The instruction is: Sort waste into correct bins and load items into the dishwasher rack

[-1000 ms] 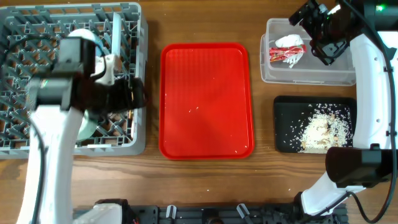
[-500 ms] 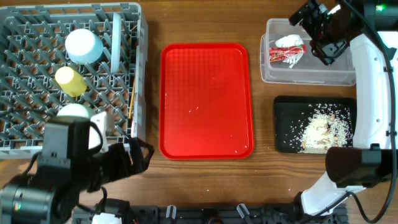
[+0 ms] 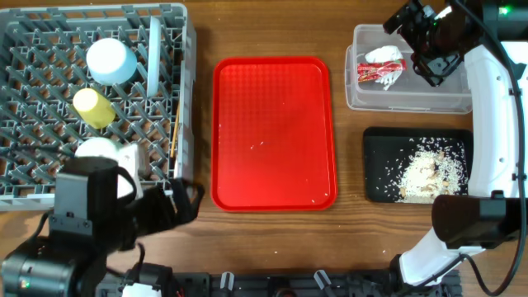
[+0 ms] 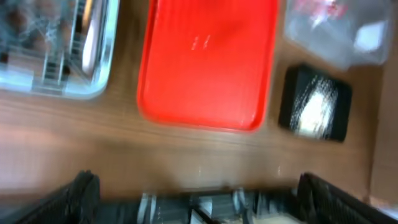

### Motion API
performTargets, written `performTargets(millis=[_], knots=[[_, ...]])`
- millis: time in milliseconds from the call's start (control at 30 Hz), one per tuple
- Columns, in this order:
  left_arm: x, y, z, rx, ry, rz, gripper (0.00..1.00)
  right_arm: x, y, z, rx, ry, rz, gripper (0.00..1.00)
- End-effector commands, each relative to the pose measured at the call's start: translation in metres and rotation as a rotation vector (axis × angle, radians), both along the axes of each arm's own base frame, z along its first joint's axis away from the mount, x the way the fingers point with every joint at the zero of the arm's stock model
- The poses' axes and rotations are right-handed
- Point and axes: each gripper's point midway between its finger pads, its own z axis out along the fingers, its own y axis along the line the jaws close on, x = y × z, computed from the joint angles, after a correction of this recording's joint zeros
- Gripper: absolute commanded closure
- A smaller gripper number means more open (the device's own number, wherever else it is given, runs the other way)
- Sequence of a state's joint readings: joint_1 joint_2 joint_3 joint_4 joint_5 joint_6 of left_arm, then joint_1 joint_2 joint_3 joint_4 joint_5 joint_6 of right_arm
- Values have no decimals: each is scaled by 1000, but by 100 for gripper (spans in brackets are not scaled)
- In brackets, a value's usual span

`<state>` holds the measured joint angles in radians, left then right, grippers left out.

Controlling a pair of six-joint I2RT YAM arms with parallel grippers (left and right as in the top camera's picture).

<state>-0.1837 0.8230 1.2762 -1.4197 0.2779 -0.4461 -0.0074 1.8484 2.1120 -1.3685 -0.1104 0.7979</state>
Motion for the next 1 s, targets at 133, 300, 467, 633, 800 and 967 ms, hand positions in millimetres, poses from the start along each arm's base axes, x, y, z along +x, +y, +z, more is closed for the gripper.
performTargets(millis=[133, 300, 467, 633, 800, 967], knots=[[49, 0, -13, 115, -389, -123, 0, 1, -2, 3, -20, -13, 3, 0], [63, 14, -55, 124, -509, -48, 0, 1, -2, 3, -20, -12, 2, 0], [58, 38, -96, 149, -522, 59, 0, 1, -2, 3, -20, -12, 2, 0], [75, 49, -85, 173, -764, 114, 0, 1, -2, 3, -20, -12, 3, 0], [84, 49, -84, 181, -927, 121, 0, 1, -2, 3, -20, -12, 2, 0], [83, 49, -82, 181, -1056, 131, 0, 1, -2, 3, -20, -12, 2, 0]])
